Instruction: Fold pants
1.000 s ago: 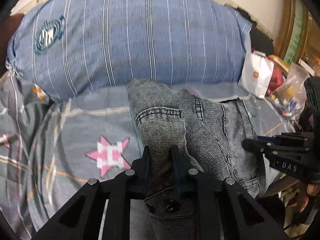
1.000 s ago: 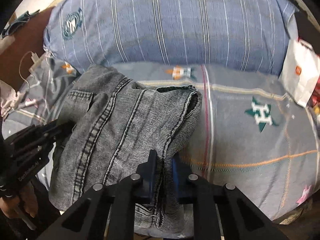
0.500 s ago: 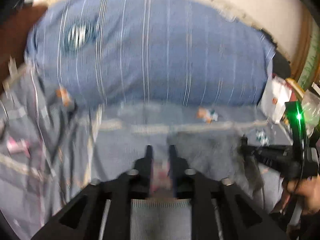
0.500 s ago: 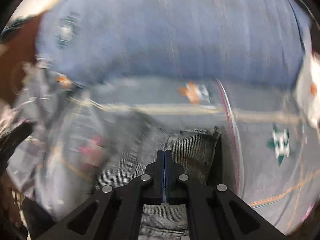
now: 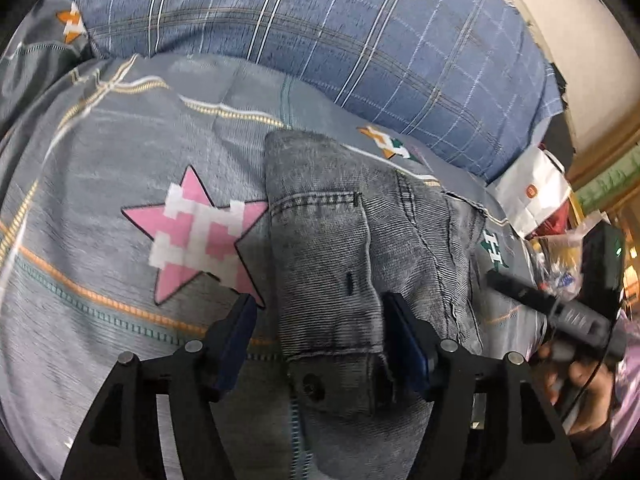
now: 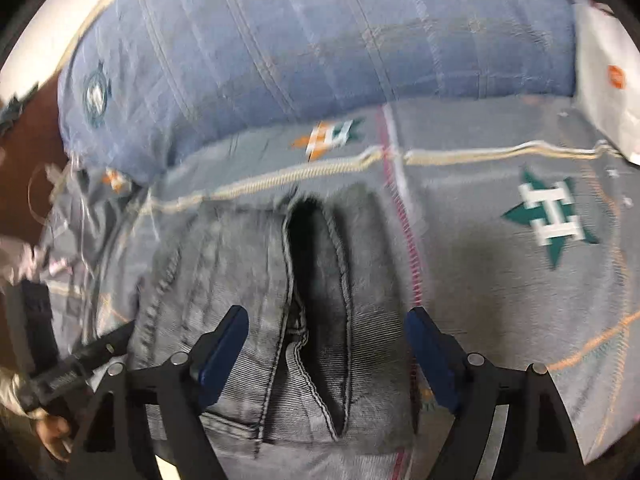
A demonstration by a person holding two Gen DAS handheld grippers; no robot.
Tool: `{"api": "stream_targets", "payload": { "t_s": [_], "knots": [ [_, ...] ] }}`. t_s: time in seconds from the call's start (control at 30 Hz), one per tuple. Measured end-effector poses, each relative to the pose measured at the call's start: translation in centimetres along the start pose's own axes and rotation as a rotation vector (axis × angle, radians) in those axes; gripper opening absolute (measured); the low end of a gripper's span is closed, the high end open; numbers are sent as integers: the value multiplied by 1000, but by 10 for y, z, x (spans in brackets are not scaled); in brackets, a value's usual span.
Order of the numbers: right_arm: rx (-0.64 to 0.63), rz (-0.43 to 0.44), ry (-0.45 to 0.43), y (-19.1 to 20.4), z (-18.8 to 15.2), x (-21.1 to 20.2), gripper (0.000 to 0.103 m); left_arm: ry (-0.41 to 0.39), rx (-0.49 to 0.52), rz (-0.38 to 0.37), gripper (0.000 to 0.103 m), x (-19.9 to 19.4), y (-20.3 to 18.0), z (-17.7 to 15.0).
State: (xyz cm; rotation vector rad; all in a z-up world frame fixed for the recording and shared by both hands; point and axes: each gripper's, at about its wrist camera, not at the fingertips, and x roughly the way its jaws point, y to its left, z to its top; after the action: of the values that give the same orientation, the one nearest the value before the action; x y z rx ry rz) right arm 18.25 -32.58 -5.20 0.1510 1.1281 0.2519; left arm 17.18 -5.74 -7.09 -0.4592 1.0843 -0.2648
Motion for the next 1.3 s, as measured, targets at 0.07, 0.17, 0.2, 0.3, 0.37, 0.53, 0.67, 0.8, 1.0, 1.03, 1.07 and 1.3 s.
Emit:
{"api": "stream_targets", "payload": {
  "t_s": [0.07,0.17,0.2,0.3,0.37,0.53,0.67,0.8,1.0,1.03,1.07,1.3],
  "knots": [
    [-29,-43,36,4,-3,22,79,3,-2,24,76,8,-7,-1],
    [-70,-91,30,11,-10,28,55,16,11,68,76,21,-15,-2],
    [-70,-82,31,12,-9,25,39,15,19,84,73,23,-18,-2],
    [-100,-127,24,17,-9,17,12,14,86,129,45,25,-32,0],
    [-125,-136,34,20,-9,15,12,0,154,184,37,25,-48,1],
    [-161,-131,-7,44,-7,-5,11,-14,224,207,29,18,-65,4],
    [-211,-146,-43,63,-12,-35,11,-75,270,196,28,-9,-79,10],
    [-231,-134,-98,85,-4,-63,11,-164,308,187,27,-52,-82,17],
    [-267,-49,-207,124,21,-75,11,-267,304,211,27,-101,-67,51],
    [-271,-40,-209,130,25,-70,11,-270,293,220,27,-104,-59,57],
    [-270,-32,-209,135,29,-63,11,-268,286,228,27,-103,-53,62],
    [-202,-17,-122,126,46,24,11,-198,240,281,29,-40,-6,77]
  ]
}}
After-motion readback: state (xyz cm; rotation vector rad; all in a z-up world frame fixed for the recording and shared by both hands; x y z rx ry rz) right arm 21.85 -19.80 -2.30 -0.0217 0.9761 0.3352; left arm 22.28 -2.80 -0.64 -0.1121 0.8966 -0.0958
